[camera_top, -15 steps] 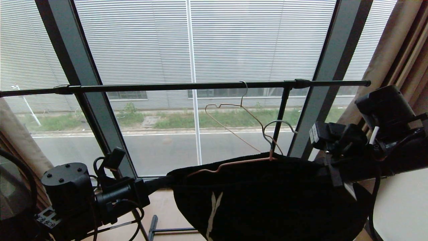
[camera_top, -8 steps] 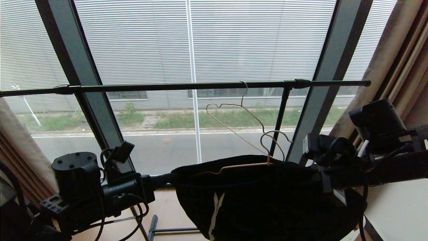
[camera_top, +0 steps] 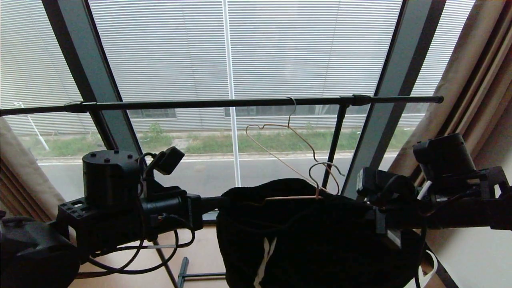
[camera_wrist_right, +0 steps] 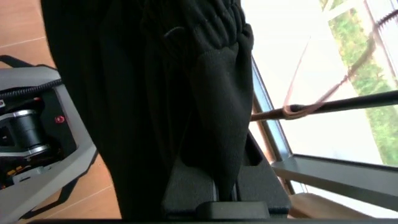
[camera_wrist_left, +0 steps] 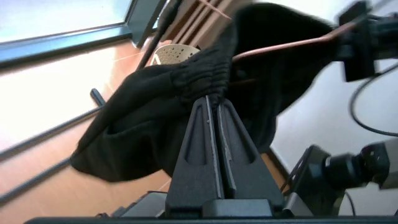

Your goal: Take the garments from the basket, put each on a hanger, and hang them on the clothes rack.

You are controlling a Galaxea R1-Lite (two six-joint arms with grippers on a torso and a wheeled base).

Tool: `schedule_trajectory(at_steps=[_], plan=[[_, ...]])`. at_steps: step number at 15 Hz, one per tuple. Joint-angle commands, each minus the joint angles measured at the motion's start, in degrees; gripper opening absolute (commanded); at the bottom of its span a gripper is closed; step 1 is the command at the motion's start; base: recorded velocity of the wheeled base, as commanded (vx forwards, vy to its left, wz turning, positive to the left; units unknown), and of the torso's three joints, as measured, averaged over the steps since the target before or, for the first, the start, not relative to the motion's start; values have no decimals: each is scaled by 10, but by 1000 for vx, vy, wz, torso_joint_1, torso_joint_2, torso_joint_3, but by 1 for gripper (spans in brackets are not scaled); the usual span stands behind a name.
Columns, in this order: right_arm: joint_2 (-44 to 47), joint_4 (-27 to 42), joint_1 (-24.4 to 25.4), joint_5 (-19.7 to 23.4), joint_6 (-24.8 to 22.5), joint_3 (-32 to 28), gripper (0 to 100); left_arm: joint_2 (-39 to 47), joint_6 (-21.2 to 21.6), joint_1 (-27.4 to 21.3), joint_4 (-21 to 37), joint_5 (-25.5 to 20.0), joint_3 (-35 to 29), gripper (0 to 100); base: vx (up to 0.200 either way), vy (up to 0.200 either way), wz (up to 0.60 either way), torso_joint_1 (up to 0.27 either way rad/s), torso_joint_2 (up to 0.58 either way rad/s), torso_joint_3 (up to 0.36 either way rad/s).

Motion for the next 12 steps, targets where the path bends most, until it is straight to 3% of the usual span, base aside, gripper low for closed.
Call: schedule_trajectory(at_steps=[1,4,6,10,12], plan=[[16,-12,0,0,2,15,0,-11,6,-33,32,11,-36,0,0,0,0,0,0,0],[24,-33,0,0,8,20,0,-18,26,-62,100,35,-88,0,0,0,0,0,0,0],[24,-35,1,1,9,20,0,-18,27,-68,108,41,-95,0,0,0,0,0,0,0],[37,-47,8,2,46,14,0,-19,29,-111,165,64,-141,0,0,0,0,0,0,0],[37,-84,10,5,94,20,0,-19,42,-118,191,81,-147,0,0,0,0,0,0,0]])
